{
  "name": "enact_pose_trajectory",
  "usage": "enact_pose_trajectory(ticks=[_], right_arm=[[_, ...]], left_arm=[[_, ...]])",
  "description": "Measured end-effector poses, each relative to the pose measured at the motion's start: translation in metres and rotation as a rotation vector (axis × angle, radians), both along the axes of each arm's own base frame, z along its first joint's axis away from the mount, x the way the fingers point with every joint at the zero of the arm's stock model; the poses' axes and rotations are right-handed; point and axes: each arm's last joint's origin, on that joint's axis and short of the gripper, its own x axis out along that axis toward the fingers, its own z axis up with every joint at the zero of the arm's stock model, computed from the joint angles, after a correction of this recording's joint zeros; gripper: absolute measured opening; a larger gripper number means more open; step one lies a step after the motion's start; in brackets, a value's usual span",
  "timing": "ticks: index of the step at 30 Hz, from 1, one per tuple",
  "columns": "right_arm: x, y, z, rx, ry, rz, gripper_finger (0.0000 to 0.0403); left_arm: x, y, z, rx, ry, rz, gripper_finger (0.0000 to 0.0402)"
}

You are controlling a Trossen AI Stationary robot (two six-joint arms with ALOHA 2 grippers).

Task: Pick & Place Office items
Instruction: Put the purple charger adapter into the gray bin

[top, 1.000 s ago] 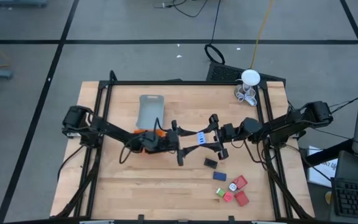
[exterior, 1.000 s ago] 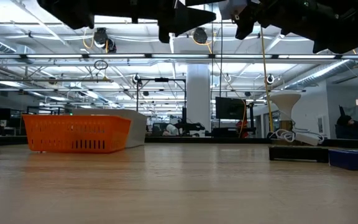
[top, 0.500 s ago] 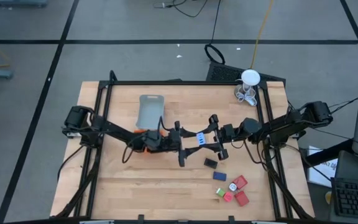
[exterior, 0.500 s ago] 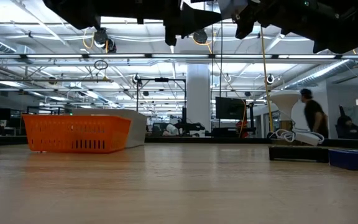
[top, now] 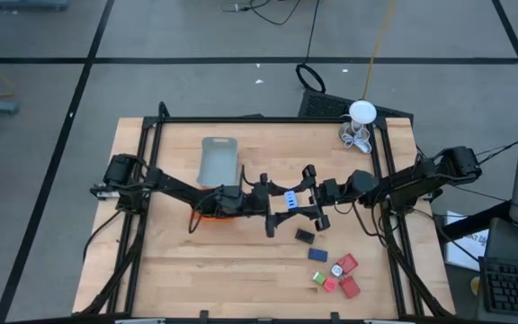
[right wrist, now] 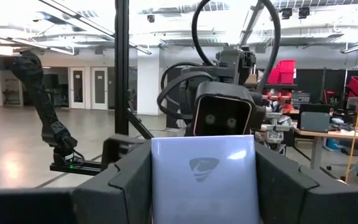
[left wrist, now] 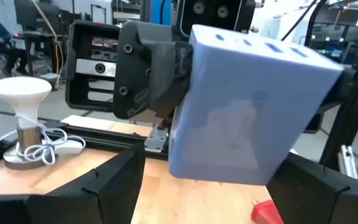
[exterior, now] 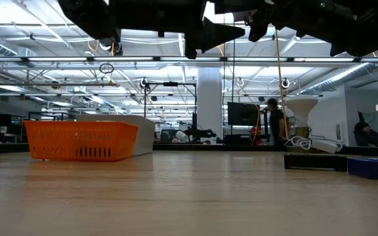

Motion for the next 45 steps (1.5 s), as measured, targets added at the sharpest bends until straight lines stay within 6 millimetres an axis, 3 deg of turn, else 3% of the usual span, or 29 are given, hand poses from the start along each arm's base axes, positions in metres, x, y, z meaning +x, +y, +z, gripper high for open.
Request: enact_pose_trajectory(ticks=[18,21,27,34,38,45], right_arm=[[0.0001,0.0,-0.0003,-0.001,0.005,0.001,0.0208],[0.0001,0.0,-0.0003,-0.001,0.005,0.0,0.0208],[0.0003,-0.0004,-0.0005,0.007,0.009,-0.012,0.0208],[0.0005,-0.0004,-0.0011,0.005,0.016,-0.011,0.0209],[0.0007,-0.0004,-0.0019,0.017,0.028,-0.009,0.0226],[0.0016,-0.0023,-0.0053,0.031,0.08,-0.029,0.0289]], left_arm=[[0.0005,0.0,0.0076,0.077,-0.035,0.004,0.0307],[0.0005,-0.0001,0.0079,0.101,-0.037,0.003,0.0289],[0.0004,-0.0005,0.008,0.105,-0.038,-0.001,0.0212],[0.0004,-0.0009,0.0079,0.104,-0.037,0.0,0.0212],[0.0003,-0.0011,0.0077,0.1,-0.036,0.001,0.0212],[0.0,-0.003,0.0071,0.09,-0.034,-0.001,0.0212]])
